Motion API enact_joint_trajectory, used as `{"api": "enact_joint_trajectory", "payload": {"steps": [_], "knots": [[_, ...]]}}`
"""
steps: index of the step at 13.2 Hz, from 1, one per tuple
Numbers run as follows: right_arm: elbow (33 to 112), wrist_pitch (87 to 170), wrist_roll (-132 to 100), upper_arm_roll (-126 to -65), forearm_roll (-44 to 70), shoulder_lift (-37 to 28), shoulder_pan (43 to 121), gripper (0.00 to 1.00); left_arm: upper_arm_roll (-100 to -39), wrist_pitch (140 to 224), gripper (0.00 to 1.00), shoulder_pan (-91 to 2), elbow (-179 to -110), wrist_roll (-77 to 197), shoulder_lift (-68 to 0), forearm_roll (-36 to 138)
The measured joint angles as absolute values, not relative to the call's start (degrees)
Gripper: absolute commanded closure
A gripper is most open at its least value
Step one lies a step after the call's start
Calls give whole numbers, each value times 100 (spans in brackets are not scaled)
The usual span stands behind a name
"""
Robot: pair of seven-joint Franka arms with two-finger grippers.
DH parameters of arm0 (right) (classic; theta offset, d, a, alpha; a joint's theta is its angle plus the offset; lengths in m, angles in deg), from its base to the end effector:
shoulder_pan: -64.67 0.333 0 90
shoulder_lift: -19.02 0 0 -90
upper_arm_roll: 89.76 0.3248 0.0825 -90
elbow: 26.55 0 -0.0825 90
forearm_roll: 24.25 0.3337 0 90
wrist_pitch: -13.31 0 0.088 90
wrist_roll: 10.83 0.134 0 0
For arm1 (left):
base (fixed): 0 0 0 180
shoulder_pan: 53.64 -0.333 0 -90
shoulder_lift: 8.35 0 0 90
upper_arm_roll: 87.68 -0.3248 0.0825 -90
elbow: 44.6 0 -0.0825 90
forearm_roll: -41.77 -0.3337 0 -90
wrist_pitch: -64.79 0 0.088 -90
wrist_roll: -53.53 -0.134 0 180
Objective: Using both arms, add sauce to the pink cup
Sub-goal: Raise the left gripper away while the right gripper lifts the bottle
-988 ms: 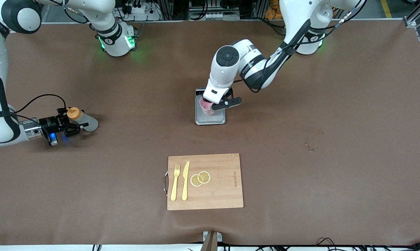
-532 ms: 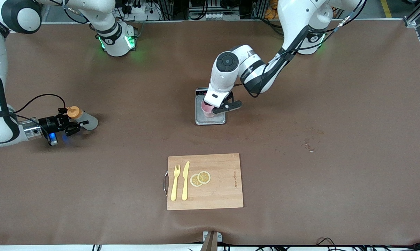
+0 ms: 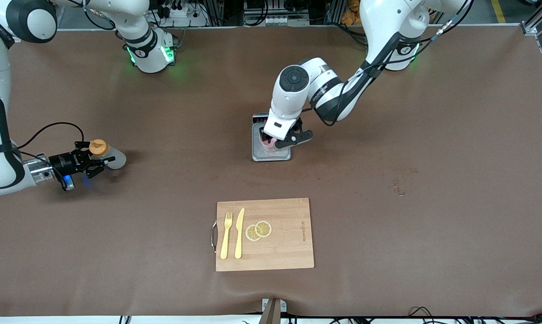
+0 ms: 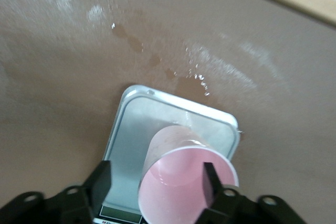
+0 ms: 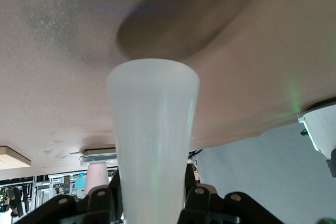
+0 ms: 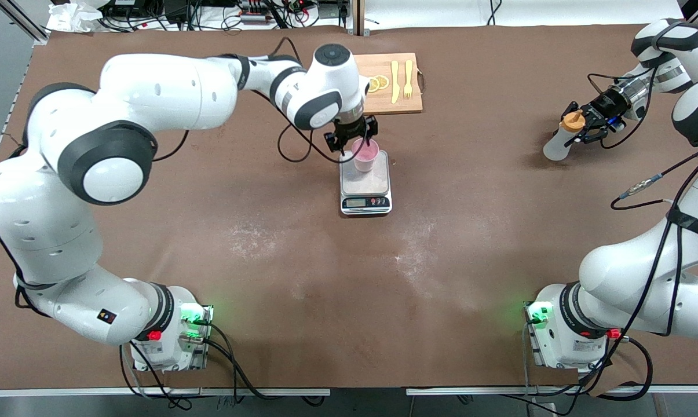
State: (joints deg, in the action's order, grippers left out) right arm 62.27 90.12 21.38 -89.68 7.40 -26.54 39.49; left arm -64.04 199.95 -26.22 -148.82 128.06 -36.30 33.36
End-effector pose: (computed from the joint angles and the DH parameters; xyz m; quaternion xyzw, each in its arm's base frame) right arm 0.5185 -0.1558 0.1970 -0.7047 0.4686 0.4787 0.2339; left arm 0.4135 -0.4675 0.3110 0.9817 0.1798 -0.0125 0.0616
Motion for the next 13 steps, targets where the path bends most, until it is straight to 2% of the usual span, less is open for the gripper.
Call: {"api": "enact_joint_trajectory", "payload": {"steps": [3, 8, 13], "knots": [[6099, 8859, 2576, -8965, 741, -2570, 4069, 56, -6410, 19378, 0, -2726, -14801, 12824, -2982, 3336], [6023, 8770, 3811, -8962, 738, -1997, 4677, 57, -6443, 18712, 0, -3290, -14800, 12684, -1824, 3333], [6018, 8768, 5212, -8964, 726, -1529, 5435, 57, -6488, 18112, 0, -4471, -14550, 10583, -1528, 3333]]}}
